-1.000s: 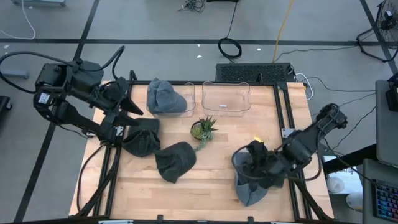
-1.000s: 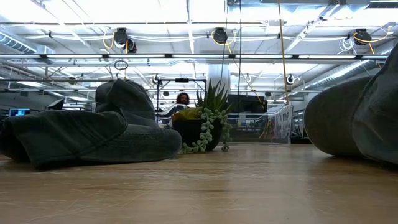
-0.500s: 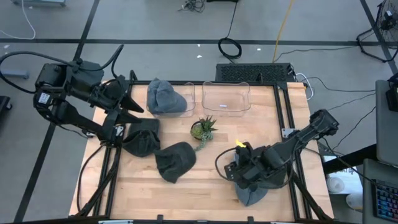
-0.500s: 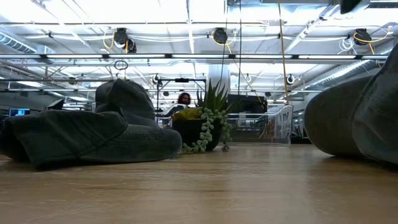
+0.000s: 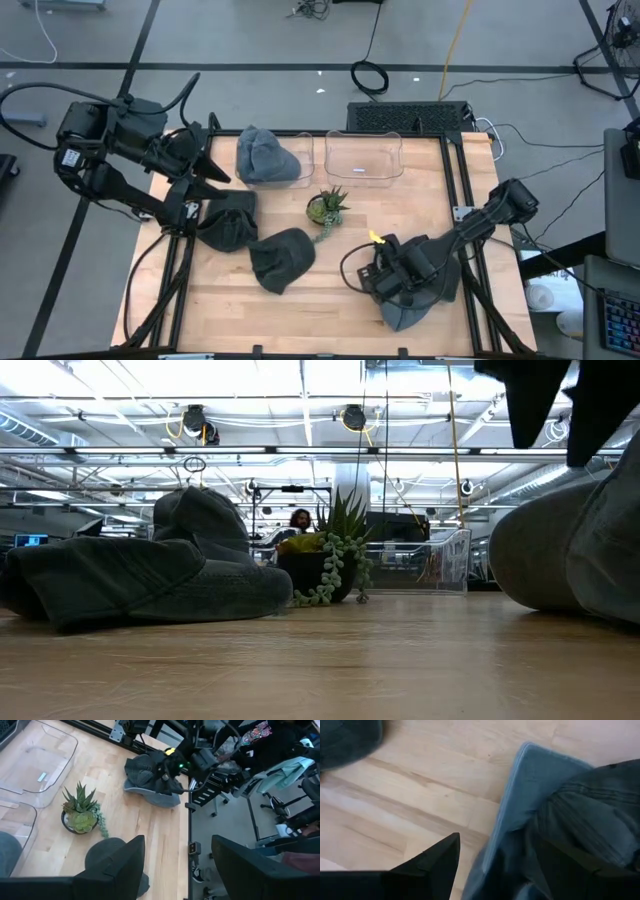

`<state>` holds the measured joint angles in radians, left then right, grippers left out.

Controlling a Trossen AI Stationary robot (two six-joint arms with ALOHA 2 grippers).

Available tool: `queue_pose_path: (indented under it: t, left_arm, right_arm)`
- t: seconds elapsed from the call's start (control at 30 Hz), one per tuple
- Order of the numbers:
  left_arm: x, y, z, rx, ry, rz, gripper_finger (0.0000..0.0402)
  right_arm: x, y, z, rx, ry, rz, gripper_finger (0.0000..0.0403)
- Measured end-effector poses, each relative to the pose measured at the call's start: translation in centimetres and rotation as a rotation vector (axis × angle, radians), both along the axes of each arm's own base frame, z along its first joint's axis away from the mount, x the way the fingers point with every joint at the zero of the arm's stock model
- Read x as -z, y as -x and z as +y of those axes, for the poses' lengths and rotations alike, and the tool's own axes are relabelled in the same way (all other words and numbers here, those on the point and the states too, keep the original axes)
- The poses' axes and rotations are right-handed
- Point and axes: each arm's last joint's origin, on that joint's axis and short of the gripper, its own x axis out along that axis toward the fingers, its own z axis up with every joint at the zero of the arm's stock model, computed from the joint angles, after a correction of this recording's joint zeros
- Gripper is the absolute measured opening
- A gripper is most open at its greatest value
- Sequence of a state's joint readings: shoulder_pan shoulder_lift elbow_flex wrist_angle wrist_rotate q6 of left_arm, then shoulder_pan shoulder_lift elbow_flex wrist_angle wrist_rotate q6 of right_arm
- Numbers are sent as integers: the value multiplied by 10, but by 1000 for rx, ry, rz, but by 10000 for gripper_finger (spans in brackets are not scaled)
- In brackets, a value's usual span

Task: Pick & Place hat
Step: Put the gray cap into the left transparent bin

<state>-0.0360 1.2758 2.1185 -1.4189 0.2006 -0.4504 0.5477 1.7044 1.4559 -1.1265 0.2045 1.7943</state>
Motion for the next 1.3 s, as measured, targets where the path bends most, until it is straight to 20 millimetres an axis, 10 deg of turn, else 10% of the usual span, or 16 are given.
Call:
queue_pose_path:
  t: [0.47, 0.67, 0.9, 1.3]
  left_arm:
    - [1, 0, 0, 14, -20, 2, 239]
    - [1, 0, 0, 18, -19, 2, 239]
    - [1, 0, 0, 20, -22, 1, 239]
    - [1, 0, 0, 34, -44, -5, 239]
  right_arm:
    - [60, -1, -16, 45, -63, -24, 242]
    - [71, 0, -17, 36, -128, -13, 170]
    - [66, 1, -17, 7, -153, -18, 16]
    - [9, 22, -26, -47, -198, -222, 2]
